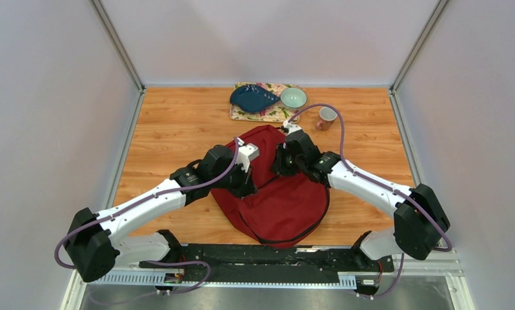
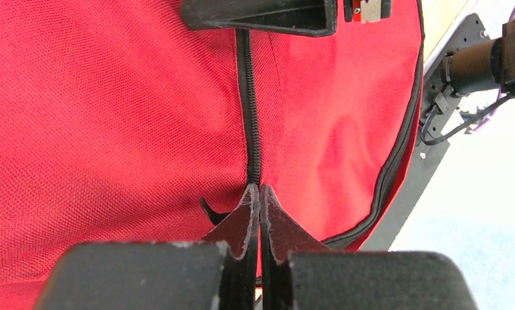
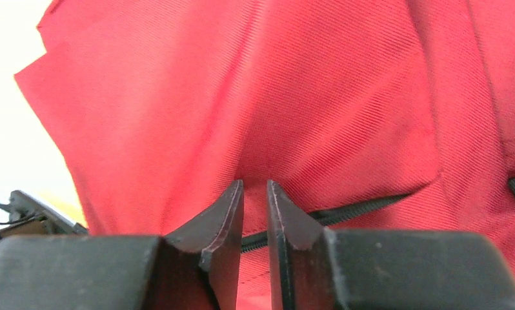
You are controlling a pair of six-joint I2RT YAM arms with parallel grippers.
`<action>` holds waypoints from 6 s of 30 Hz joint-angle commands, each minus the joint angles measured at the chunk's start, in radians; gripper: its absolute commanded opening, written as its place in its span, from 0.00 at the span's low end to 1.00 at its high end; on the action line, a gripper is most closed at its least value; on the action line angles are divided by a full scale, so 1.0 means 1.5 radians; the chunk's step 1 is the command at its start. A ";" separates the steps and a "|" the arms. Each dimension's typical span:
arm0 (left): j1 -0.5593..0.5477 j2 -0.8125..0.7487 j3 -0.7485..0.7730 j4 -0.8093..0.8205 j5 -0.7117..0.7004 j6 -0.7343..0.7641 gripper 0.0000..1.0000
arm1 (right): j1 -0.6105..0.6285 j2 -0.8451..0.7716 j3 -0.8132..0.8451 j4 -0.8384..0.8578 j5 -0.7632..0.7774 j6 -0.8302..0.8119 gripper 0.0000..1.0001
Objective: Pack the student bag
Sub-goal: Adjust the student bag at the center of the board.
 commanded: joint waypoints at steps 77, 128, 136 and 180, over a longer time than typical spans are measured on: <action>-0.006 0.014 0.024 0.043 0.098 0.005 0.04 | -0.006 -0.056 -0.008 -0.012 -0.025 0.025 0.26; -0.006 0.011 0.026 0.068 0.140 0.016 0.04 | -0.005 -0.044 0.036 -0.118 0.022 0.015 0.27; -0.006 0.011 0.024 0.071 0.146 0.015 0.04 | -0.004 -0.019 0.032 -0.046 -0.012 0.026 0.27; -0.006 -0.053 0.000 0.074 0.087 0.003 0.34 | -0.006 -0.199 -0.009 -0.142 0.109 -0.035 0.59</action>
